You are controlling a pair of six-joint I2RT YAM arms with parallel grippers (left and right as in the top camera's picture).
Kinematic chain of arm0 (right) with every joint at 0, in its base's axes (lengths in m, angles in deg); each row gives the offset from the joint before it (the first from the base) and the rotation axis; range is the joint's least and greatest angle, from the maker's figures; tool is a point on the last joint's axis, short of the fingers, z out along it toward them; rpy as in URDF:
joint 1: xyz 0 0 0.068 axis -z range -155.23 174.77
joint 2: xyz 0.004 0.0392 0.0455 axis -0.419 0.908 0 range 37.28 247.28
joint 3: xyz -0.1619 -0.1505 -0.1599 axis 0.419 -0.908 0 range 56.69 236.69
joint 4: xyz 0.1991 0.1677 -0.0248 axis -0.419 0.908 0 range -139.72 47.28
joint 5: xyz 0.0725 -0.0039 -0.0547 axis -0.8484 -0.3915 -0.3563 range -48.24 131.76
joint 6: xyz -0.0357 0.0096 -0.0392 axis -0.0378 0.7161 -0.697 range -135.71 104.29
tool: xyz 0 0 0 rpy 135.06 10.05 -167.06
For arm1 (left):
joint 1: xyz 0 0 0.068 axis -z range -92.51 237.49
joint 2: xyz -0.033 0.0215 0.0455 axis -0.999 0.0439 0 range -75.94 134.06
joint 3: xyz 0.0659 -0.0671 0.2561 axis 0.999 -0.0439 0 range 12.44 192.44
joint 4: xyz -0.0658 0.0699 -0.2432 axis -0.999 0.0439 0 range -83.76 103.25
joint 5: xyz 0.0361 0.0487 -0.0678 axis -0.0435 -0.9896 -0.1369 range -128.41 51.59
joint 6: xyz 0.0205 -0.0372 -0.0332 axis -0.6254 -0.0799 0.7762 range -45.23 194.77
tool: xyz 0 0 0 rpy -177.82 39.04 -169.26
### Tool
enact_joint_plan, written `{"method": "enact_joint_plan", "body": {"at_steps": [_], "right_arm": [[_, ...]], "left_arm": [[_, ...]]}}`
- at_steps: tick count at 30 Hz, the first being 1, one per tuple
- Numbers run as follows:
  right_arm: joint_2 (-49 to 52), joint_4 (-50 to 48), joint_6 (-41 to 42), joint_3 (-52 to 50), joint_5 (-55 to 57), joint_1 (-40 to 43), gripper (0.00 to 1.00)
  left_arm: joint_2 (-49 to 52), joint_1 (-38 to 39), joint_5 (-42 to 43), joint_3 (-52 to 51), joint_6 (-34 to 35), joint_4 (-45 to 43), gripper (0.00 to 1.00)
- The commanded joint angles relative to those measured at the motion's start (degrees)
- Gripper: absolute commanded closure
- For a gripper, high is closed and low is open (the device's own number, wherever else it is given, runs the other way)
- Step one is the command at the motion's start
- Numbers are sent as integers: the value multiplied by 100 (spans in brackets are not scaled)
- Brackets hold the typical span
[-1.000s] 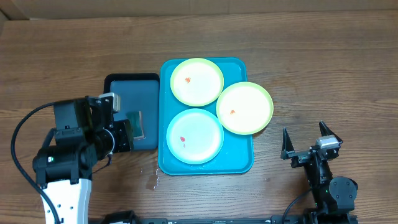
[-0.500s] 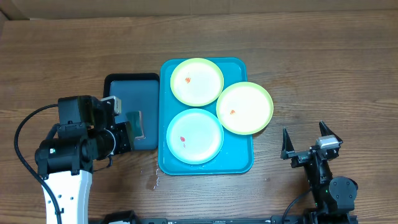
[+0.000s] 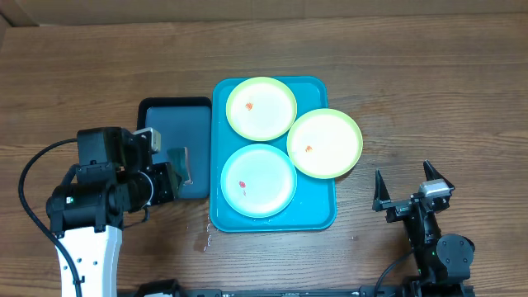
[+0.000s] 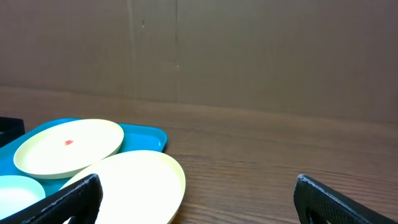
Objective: Clean dirty plates on tray and stack at the side
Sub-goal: 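Move the left gripper over the black tray toward the green sponge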
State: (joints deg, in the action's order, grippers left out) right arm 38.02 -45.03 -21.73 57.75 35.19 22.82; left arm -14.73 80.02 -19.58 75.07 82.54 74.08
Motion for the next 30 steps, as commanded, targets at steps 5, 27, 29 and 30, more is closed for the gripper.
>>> {"method": "enact_joint_plan", "body": {"at_steps": [5,27,29,30], "right_arm": [[-57,-33,17,-61,52,-28,0],[-46,-33,17,-61,52,-33,0],[-46,-33,17,-61,52,-33,0],[-46,-33,17,-61,52,-33,0]], "left_arm": [[28,42,-15,122,20,-129,57],[76,42,-22,122,168,-229,46],[122,42,-22,122,168,-232,46],[149,42,-20,122,168,-232,46]]}}
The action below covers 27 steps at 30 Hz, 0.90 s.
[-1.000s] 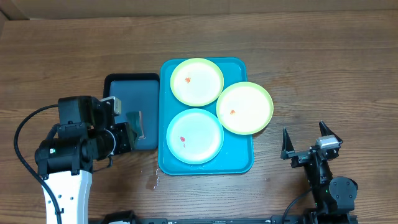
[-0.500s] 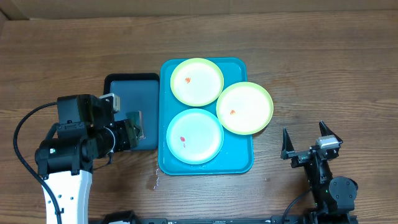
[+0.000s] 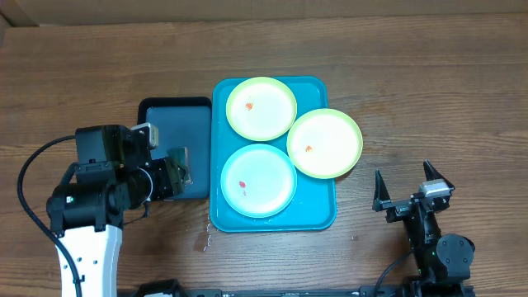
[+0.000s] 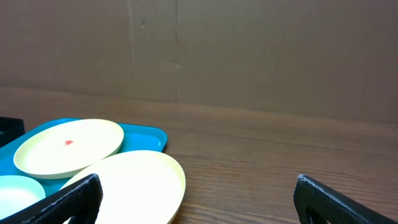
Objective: Clean dirty plates on tray and stack at the side
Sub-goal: 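Move the left gripper over the black tray toward the green sponge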
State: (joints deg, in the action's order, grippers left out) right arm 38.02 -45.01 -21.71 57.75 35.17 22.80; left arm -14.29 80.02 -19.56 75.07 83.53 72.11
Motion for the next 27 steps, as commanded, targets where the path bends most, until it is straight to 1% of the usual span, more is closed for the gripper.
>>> {"method": "enact_joint_plan", "body": {"at_steps": [1,3,6,8,10,11,12,13,15,27], "right_arm": [[-46,-35,15,-61,55,-31,0],[-46,-35,15,-61,55,-31,0],[-46,-35,15,-61,55,-31,0],[-46,-35,15,-61,55,-31,0],[-46,-35,15,-61,55,-31,0],[-46,-35,15,-61,55,-31,0],[-46,-35,15,-61,55,-31,0],[-46,-35,15,-61,55,-31,0],[-46,-35,15,-61,55,-31,0],[-46,-35,15,-61,55,-31,0]], "left_arm": [[144,42,-22,122,70,-31,46],[223,42,-24,122,70,-4,48],[365,42,-24,122,72,-20,53],[450,42,-24,122,81,-42,61],[514,42,-111,122,195,-55,65],[549,42,-201,122,249,-59,76],[573,42,-289,125,267,-72,84],[584,42,-361,125,267,-81,96],[584,42,-476,125,310,-92,96],[584,44,-487,125,372,-184,96]]}}
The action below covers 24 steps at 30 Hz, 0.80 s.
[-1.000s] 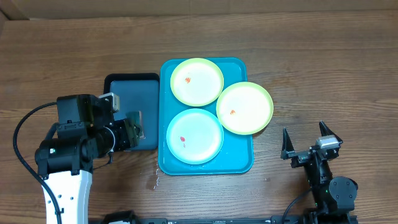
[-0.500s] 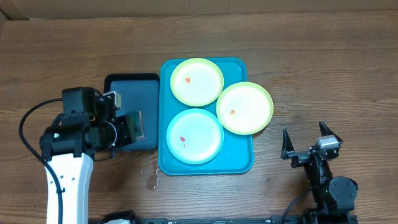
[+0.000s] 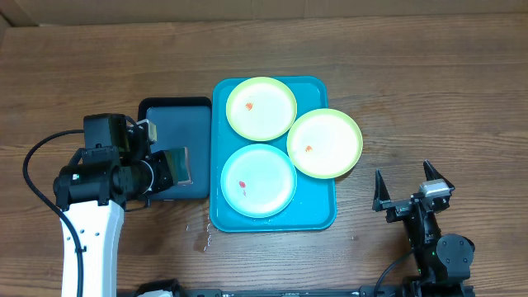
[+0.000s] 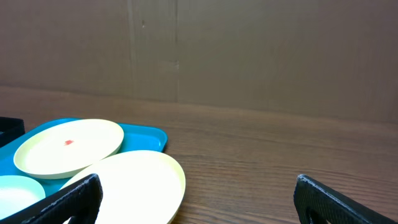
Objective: Clean dirty plates on tray and stack at the side
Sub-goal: 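Move the left gripper over the black tray toward the green sponge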
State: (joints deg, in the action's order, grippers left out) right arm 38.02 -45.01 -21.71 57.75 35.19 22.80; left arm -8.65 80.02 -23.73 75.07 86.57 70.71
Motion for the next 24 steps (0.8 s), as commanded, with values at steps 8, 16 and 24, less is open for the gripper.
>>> {"method": "enact_joint_plan", "body": {"at_steps": [8,16,24], "right_arm": [[-46,-35,15,-61,52,-31,0],[-46,-35,15,-61,52,-31,0],[-46,-35,17,-61,52,-31,0]], "left_arm": [[20,44,-70,125,66,-44,96],[35,216,-70,125,63,-13,96],[369,1298,-219,125,240,-26,93]]}}
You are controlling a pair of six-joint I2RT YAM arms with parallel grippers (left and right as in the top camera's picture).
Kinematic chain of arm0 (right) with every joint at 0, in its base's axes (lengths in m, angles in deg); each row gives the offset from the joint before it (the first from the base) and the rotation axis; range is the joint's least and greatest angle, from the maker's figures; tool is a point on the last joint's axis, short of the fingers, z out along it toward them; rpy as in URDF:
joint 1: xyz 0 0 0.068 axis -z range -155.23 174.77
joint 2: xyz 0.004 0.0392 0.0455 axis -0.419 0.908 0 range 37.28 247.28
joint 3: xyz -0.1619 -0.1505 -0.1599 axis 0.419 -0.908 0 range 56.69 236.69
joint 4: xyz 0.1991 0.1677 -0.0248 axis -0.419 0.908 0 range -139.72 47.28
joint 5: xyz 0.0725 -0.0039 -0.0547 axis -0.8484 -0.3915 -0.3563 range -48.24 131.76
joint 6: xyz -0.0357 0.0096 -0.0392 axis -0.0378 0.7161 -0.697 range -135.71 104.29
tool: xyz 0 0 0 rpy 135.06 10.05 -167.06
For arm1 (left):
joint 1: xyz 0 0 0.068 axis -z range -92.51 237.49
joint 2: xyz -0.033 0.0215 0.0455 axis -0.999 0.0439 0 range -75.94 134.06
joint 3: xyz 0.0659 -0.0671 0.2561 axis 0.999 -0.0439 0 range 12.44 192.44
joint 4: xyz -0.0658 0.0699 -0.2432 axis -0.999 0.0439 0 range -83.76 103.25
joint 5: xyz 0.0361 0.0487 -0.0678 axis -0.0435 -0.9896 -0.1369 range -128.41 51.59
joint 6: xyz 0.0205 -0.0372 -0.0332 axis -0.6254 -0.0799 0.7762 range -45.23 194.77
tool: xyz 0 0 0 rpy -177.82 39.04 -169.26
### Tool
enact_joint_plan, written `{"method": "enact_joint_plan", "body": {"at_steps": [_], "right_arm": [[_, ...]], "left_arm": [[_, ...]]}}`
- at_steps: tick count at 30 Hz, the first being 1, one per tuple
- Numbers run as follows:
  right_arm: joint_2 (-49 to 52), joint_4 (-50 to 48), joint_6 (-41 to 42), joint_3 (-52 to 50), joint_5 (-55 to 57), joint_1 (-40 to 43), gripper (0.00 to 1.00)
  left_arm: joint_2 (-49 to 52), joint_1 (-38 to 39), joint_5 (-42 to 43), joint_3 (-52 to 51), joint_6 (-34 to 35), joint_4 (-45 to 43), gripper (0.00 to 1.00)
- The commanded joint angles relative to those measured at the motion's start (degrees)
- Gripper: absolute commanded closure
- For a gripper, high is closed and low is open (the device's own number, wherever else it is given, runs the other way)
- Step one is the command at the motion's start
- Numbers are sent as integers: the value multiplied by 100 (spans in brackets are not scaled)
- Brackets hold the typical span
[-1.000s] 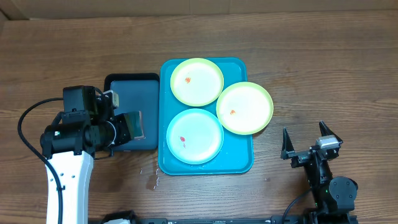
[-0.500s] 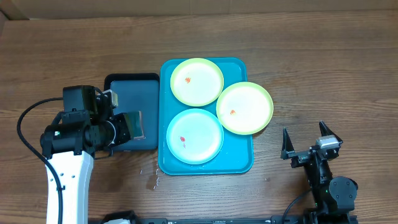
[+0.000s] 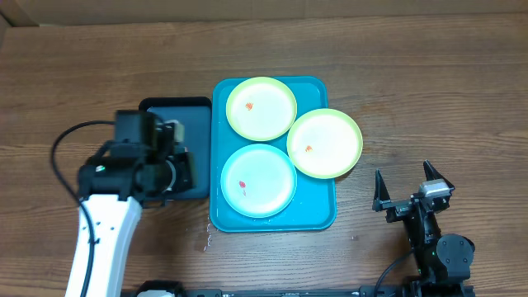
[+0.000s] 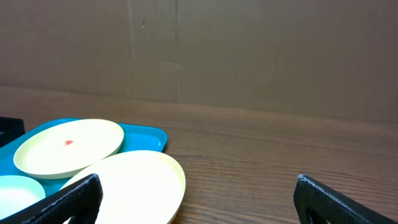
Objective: Clean dirty plates on tray and stack at the side
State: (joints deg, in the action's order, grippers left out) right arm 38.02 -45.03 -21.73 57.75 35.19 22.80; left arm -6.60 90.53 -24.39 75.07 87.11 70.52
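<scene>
Three dirty plates lie on the teal tray (image 3: 318,210): a green plate (image 3: 261,108) at the back, a yellow-green plate (image 3: 324,143) overhanging the tray's right edge, and a pale blue plate (image 3: 257,180) in front, each with a small red or orange spot. My left gripper (image 3: 183,169) hangs over the right part of a dark tray (image 3: 173,120), beside the blue plate; its jaws are hidden under the arm. My right gripper (image 3: 404,188) rests open on the table right of the teal tray, its fingers (image 4: 311,196) spread wide with nothing between them. The yellow-green plate (image 4: 124,183) lies just left of it.
The dark tray touches the teal tray's left side. A brown cardboard wall (image 4: 249,56) closes off the far side of the wooden table (image 3: 429,91). The left arm's black cable (image 3: 59,157) loops out to the left.
My left arm has shifted right and a little toward the back. Its gripper now covers the grey pad that showed in the dark tray. The plates and right gripper have not moved.
My left arm stood left of the dark tray with its gripper at a grey pad in the tray's right part. It stayed there with small shifts over two moments. Now it is further right, over the pad. The right arm stayed open and still throughout.
</scene>
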Motion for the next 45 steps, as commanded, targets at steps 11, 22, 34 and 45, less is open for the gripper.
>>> {"method": "enact_joint_plan", "body": {"at_steps": [11,22,34,45], "right_arm": [[-46,-83,17,-61,50,-31,1],[-46,-704,337,-57,-1451,-31,0],[472,695,1567,1681,-1355,-15,0],[2903,3377,1480,5219,-1620,-22,0]], "left_arm": [[501,424,-514,136,-11,214,39],[426,273,-341,188,-120,118,32],[426,267,-352,188,-118,85,9],[442,293,-354,188,-120,85,0]]}}
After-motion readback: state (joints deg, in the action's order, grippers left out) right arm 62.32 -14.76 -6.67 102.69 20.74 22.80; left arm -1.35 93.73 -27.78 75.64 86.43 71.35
